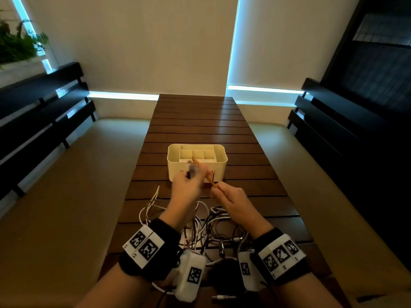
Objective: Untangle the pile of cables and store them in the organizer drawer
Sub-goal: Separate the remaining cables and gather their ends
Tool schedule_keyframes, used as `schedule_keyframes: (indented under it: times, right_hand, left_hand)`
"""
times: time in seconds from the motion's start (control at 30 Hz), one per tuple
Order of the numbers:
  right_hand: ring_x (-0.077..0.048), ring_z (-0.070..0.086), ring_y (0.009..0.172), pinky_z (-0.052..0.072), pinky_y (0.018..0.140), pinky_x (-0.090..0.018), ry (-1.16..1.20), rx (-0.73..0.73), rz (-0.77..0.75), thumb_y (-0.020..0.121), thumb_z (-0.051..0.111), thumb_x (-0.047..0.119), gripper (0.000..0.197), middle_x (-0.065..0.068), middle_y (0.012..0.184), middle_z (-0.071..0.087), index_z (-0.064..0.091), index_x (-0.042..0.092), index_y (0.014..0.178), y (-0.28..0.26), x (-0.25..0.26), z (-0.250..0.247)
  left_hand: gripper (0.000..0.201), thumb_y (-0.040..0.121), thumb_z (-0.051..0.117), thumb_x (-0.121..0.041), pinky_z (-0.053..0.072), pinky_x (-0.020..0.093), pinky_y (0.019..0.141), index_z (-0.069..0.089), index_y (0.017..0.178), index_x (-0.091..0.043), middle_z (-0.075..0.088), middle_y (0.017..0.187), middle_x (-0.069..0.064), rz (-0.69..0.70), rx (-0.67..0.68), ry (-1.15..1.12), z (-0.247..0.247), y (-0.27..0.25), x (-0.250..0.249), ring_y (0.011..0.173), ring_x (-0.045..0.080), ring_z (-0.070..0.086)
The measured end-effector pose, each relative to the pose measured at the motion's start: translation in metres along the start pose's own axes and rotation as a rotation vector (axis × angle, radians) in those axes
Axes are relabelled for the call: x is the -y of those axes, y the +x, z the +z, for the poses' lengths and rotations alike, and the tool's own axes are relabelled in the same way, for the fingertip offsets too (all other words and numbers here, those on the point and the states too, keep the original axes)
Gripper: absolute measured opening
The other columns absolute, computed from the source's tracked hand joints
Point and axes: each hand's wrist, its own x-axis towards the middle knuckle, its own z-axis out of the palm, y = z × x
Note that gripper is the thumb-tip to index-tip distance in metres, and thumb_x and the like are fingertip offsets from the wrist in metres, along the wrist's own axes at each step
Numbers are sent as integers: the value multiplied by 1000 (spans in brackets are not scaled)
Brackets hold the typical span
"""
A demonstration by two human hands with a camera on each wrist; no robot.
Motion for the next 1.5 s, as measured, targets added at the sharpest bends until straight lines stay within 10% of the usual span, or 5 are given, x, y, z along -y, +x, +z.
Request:
schedule_keyframes:
  times: [0.33, 0.67, 1.03, 1.27, 1.5]
  right_hand:
    - [1, 39, 49, 32, 55, -17, 114, 125, 364, 96, 46, 19, 25, 9, 59, 45, 54, 14, 73, -25, -44, -34]
    - [-13, 53, 107, 47, 87, -28, -81, 22, 377, 84, 65, 36, 54, 9, 120, 45, 43, 24, 132, -14, -41, -21]
    - [-17, 57, 95, 48, 82, -30, -349, -231, 374, 93, 54, 20, 18, -6, 103, 64, 67, 12, 101, -23, -51, -64]
    - [-8, 55, 93, 44, 83, -16, -412, 249, 66, 90, 57, 16, 18, 0, 106, 62, 67, 17, 104, -15, -34, 6]
    - [-36, 59, 95, 51, 78, -42, -799, 596, -105, 87, 51, -1, 25, -13, 121, 52, 64, 4, 107, -20, -56, 69]
  left_hand:
    - [24, 96, 50, -36, 26, 16, 41, 56, 77, -24, 52, 47, -10, 384, -498, -365, -78, 21, -68, 42, 2, 36]
    - [19, 96, 52, -16, 45, 14, 87, 64, 110, -13, 66, 113, 0, 787, -626, 302, -80, 35, -13, 101, 4, 60]
    - [27, 97, 51, -26, 46, 33, 77, 63, 122, -24, 68, 106, 14, 458, -611, 573, -102, 45, -9, 98, 32, 62]
    - [37, 87, 64, -34, 44, 31, 76, 61, 110, -5, 62, 101, 10, -247, 27, 1319, -84, 49, 48, 99, 25, 58]
    - [40, 87, 61, -43, 44, 31, 70, 60, 99, -5, 59, 89, 9, -244, 102, 1432, -78, 53, 54, 95, 28, 61]
